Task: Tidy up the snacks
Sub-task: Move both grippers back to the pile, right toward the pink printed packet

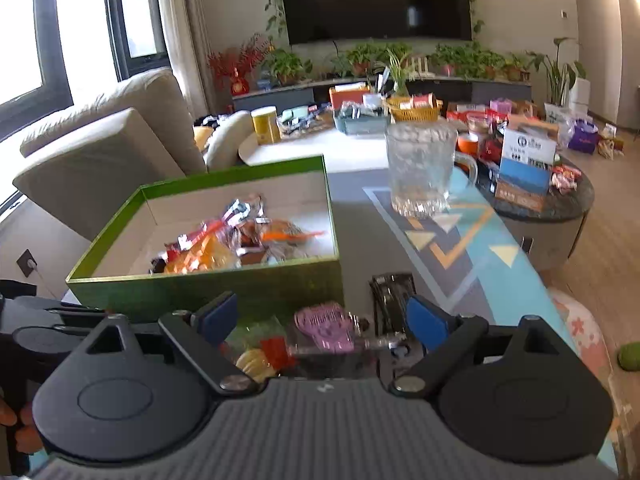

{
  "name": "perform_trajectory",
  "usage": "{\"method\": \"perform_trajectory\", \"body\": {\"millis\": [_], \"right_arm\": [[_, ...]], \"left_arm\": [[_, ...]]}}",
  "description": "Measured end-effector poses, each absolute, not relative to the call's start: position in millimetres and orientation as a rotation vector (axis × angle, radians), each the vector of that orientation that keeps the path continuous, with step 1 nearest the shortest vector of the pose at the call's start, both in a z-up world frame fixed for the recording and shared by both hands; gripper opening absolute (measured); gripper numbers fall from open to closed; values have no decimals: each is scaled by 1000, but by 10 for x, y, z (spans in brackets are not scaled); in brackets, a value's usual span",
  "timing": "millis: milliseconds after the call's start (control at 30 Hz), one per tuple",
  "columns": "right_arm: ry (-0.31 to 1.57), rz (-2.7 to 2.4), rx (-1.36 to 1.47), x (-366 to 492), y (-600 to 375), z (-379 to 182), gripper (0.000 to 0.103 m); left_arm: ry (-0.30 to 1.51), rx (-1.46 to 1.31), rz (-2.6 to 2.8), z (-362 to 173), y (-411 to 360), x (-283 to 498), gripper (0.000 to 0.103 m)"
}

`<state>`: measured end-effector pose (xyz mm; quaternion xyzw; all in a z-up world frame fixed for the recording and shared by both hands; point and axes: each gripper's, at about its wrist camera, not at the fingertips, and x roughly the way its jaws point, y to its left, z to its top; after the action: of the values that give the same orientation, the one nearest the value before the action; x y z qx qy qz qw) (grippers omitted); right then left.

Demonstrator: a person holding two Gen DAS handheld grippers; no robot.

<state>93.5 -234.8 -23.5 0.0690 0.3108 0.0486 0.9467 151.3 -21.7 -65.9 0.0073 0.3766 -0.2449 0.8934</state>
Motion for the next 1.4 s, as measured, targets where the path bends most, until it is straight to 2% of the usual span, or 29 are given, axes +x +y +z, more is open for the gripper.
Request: {"method": "perform_trajectory", "body": {"millis": [333,700,1400], "right_arm": [[695,64,97,1063,-2238,-535,58],[719,62,191,1242,-2381,-724,58],[549,110,268,621,-2429,-175,58]], "left_arm": [[772,-63,-403,-547,137,1244,1],[753,-61,-394,-447,94,1108,1],[683,-84,-392,-187,131,864,1]]}}
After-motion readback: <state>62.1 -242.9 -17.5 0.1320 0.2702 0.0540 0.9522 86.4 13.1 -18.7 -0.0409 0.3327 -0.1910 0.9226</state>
